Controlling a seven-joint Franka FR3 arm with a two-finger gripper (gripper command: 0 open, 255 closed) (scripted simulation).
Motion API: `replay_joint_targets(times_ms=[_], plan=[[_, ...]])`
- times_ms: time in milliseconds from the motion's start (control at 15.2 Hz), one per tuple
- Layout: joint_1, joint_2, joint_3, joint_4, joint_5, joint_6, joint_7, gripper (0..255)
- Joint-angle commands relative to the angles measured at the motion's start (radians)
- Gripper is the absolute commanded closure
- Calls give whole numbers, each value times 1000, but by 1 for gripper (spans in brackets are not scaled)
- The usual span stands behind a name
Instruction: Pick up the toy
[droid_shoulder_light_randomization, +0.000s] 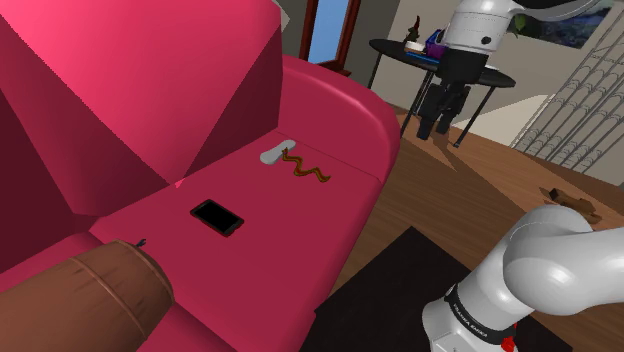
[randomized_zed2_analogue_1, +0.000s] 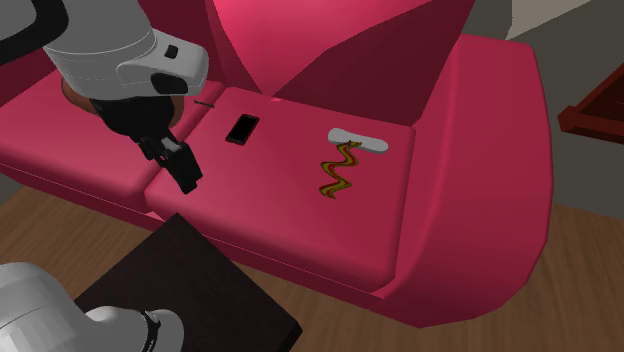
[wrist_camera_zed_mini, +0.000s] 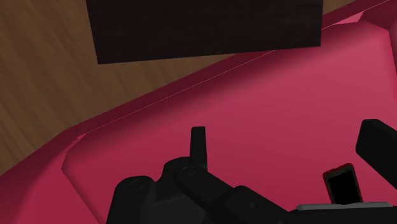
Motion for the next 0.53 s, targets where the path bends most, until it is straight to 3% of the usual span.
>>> replay_joint_targets(times_ms=[0,462], plan=[[0,0,0,0,0,0,0,0],[-7,184,5,-44,3,250,22,0]])
